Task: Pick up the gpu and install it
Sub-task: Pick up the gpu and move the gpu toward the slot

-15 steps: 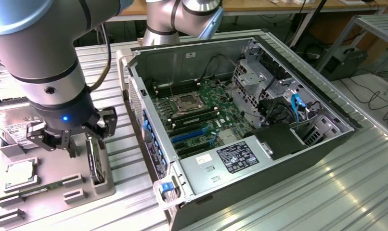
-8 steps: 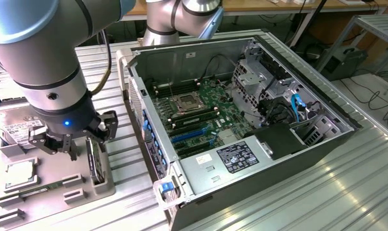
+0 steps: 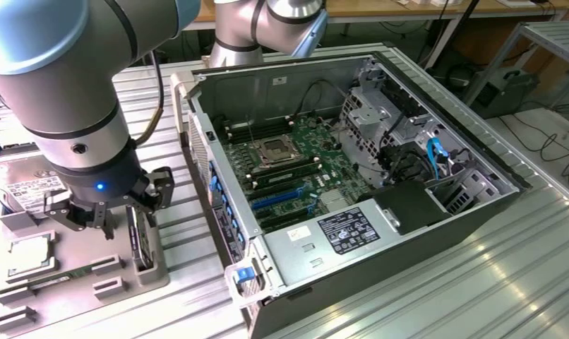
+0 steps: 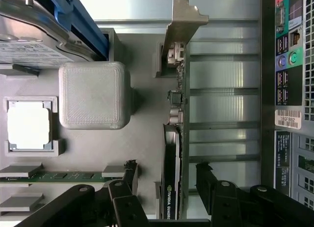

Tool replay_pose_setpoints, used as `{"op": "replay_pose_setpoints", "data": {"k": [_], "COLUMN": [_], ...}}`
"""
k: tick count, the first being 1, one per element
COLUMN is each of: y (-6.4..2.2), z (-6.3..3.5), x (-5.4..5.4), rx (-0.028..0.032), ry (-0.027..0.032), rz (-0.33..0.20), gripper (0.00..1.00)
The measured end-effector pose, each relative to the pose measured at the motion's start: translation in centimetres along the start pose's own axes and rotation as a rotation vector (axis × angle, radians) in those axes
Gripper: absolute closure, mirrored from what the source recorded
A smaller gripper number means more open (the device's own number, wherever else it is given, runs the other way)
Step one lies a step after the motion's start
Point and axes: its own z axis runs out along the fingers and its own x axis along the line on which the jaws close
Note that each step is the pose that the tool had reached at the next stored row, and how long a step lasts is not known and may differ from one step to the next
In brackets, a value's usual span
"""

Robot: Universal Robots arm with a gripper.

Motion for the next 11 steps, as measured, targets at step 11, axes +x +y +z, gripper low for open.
{"op": "replay_pose_setpoints", "data": {"k": [11], "y": [-0.01], "z": [0.04], "x": [0.0], "rx": [0.0], "ry": [0.0], "rz": [0.0], "gripper": [0.4]}}
